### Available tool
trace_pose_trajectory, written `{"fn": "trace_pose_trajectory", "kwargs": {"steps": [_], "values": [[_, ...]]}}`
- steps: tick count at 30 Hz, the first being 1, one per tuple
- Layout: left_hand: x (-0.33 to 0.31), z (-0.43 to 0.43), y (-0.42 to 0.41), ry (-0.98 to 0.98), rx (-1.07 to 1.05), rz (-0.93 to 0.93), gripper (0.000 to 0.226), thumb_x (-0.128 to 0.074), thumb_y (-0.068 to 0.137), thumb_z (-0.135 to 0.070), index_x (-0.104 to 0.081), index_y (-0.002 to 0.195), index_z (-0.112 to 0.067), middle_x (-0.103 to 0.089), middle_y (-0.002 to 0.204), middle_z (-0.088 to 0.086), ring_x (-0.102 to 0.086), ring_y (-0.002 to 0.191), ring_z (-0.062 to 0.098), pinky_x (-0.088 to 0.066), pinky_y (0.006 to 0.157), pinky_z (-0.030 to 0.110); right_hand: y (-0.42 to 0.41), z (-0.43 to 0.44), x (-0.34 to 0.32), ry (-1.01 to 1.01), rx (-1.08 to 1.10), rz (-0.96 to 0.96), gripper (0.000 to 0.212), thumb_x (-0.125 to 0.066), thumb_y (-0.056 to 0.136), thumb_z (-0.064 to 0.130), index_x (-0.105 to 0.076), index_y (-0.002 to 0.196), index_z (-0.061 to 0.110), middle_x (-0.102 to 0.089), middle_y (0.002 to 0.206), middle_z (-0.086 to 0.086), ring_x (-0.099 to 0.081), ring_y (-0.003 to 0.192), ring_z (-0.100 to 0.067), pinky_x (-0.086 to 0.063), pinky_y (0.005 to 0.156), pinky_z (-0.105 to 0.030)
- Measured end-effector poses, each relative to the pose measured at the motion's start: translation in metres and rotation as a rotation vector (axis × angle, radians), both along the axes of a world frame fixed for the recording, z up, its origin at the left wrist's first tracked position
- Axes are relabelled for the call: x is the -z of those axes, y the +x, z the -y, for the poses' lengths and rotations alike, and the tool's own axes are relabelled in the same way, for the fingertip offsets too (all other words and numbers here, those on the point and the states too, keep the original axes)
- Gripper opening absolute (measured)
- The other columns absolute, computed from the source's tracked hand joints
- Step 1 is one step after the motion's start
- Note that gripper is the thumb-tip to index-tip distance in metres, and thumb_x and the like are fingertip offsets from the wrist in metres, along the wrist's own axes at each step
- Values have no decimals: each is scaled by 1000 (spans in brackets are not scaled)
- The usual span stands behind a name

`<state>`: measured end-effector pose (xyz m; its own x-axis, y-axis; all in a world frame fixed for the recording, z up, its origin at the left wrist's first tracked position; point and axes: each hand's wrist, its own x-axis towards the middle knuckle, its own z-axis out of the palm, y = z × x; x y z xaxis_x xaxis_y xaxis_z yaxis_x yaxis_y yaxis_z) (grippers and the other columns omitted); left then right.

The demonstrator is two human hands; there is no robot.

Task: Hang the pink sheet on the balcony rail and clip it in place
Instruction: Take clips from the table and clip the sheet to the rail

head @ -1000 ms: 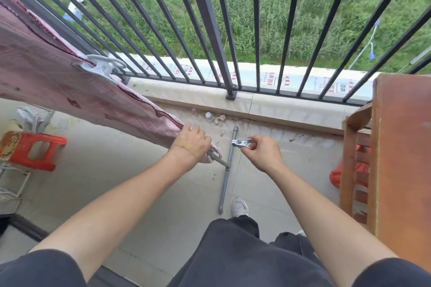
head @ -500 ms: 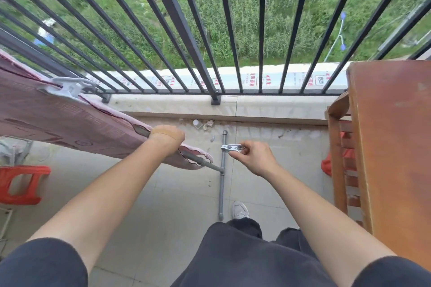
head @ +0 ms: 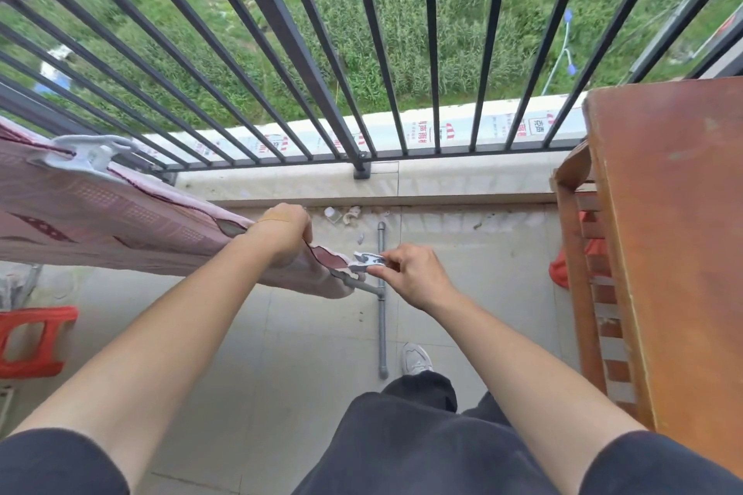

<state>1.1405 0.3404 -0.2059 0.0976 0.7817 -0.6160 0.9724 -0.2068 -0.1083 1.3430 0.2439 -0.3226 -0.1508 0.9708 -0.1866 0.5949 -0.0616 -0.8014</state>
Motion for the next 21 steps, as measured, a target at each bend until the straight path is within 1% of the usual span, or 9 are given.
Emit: {"fn": "trace_pose_trajectory", "kwargs": {"steps": [2,5,7,9,11,14,16,19,21], "values": [[-2,-2,-1,-14,-23,26,24,-63,75,-10,-75,90,-25,-72,104,0,-65,99,23,-49,80,24,-8,-2,1,39,-14,5,34,-67,91,44,-79,97,13,-66,77,-11,-60,75,-24,-33,63,-26],[-3,-3,-2,-26,-43,54,23,-64,74,-10,-75,88,-24,-71,101,-1,-65,96,22,-44,75,20,-19,-8,4,85,-22,-8,34,-66,92,43,-79,88,12,-63,71,-10,-60,70,-24,-28,59,-24],[-2,-3,-2,-18,-33,69,23,-64,75,-10,-76,91,-22,-71,100,-1,-65,97,21,-45,76,19,-29,-14,7,105,-49,-13,34,-64,92,41,-77,84,11,-63,70,-9,-62,70,-26,-35,60,-29],[-1,-2,-3,-8,-9,70,22,-65,75,-12,-77,92,-22,-72,99,-1,-65,97,21,-46,76,20,-38,-21,9,110,-75,-14,35,-63,92,41,-77,85,10,-64,71,-10,-63,72,-27,-43,62,-33],[0,-2,-4,-9,7,69,19,-68,74,-16,-77,89,-23,-73,96,-1,-65,95,21,-47,75,21,-47,-27,9,129,-89,-29,40,-58,92,44,-78,87,9,-64,71,-10,-63,71,-27,-45,63,-33],[2,-2,-5,8,46,69,15,-70,71,-21,-77,83,-25,-73,90,-2,-66,91,21,-51,75,23,-59,-34,9,157,-95,-104,57,-47,88,57,-78,86,9,-61,67,-8,-60,67,-24,-45,61,-32],[4,-2,-6,27,67,75,14,-71,72,-20,-78,83,-25,-74,89,-3,-66,91,21,-51,75,24,-65,-37,11,140,-115,-119,49,-55,90,54,-79,90,12,-60,67,-6,-58,67,-21,-47,63,-35],[4,-4,-7,24,70,79,12,-74,75,-18,-78,85,-24,-74,90,-2,-65,91,20,-51,75,26,-77,-38,13,146,-147,-140,28,-66,92,36,-79,98,12,-62,73,-8,-61,72,-23,-49,68,-38],[5,-6,-7,9,67,75,11,-75,76,-16,-78,85,-23,-74,90,0,-65,92,20,-52,77,26,-83,-35,12,111,-149,-163,28,-69,91,34,-76,108,12,-65,85,-9,-63,82,-25,-50,76,-36]]}}
